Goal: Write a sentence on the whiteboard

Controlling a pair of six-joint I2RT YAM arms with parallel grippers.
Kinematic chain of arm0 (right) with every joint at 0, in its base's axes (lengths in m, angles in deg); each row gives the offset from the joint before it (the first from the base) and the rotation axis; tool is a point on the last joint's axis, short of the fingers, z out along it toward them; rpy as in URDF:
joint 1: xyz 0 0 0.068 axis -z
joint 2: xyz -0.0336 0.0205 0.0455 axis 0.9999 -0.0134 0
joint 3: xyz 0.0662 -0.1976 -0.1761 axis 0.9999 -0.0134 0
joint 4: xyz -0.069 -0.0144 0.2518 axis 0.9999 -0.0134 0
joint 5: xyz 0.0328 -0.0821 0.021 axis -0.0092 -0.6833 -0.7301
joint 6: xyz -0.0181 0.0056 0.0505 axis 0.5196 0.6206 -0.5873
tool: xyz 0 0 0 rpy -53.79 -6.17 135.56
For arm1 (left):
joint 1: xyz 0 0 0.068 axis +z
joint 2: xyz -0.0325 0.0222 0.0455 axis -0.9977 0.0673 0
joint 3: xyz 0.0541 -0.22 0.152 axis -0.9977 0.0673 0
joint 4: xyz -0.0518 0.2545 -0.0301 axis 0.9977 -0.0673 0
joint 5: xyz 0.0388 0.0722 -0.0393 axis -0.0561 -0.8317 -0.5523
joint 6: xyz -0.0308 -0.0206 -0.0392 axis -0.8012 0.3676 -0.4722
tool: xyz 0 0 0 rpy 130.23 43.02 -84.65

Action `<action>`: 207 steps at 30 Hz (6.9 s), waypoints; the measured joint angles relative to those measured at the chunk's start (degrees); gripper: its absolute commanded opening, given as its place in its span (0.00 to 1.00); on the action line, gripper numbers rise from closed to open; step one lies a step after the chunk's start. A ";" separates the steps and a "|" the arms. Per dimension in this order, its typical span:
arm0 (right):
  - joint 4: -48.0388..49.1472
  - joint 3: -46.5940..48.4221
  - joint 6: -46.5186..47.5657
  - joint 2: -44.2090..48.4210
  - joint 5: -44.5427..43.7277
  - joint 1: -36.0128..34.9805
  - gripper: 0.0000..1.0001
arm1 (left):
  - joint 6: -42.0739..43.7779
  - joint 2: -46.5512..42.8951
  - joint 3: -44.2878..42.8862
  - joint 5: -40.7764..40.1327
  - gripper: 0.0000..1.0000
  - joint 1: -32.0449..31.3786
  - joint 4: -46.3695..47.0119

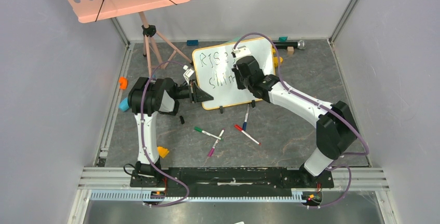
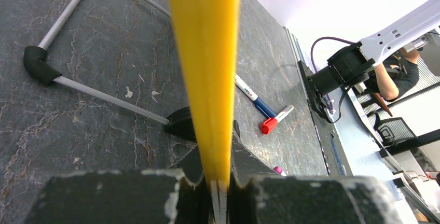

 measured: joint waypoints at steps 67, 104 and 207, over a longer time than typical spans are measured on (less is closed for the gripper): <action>-0.85 -3.80 -0.02 8.04 -1.36 3.39 0.00 | 0.02 0.00 0.00 0.02 0.02 0.00 0.02; -0.94 -2.43 0.39 3.61 -0.76 4.81 0.00 | 0.02 0.00 0.00 0.02 0.02 0.00 0.02; -0.85 -6.40 0.13 5.51 -2.58 6.73 0.00 | -0.24 0.00 0.02 -0.13 0.02 0.00 0.02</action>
